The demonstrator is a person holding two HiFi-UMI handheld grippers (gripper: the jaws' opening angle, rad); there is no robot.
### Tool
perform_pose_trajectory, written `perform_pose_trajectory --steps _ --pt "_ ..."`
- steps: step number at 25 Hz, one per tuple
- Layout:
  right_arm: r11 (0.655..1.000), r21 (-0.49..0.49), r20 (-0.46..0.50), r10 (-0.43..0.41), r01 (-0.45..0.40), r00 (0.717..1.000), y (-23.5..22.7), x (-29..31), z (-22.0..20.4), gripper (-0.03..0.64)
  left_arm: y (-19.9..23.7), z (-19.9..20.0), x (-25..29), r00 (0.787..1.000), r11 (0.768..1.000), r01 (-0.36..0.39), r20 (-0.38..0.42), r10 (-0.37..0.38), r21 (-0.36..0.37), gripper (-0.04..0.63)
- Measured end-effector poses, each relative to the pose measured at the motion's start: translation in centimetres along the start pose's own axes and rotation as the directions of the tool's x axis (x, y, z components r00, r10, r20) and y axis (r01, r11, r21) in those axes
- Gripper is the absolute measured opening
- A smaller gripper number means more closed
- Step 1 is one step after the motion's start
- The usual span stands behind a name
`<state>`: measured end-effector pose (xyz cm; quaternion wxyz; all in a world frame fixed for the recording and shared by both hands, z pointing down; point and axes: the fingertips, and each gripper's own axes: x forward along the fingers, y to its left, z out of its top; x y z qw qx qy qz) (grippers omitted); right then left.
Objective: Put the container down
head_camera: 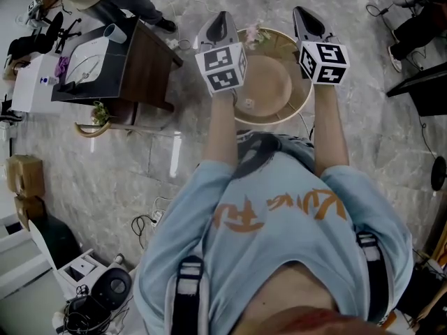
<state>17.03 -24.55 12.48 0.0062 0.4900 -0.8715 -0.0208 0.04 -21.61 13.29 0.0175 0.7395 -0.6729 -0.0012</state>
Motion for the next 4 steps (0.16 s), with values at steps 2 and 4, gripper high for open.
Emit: perform_pose_trajectory --steps 2,4 --pt "1.000 0.001 0.002 0.000 0.000 1.000 -0.19 0.22 0.16 0.011 0.10 0.11 0.26 1.000 1.000 -0.007 0.002 0.007 -0.001 0.025" --pt "1.000 0.000 0.006 0.004 -0.004 1.000 -0.19 0.50 0.44 0.011 0.26 0.24 0.50 1.000 1.000 -0.014 0.003 0.014 -0.004 0.025"
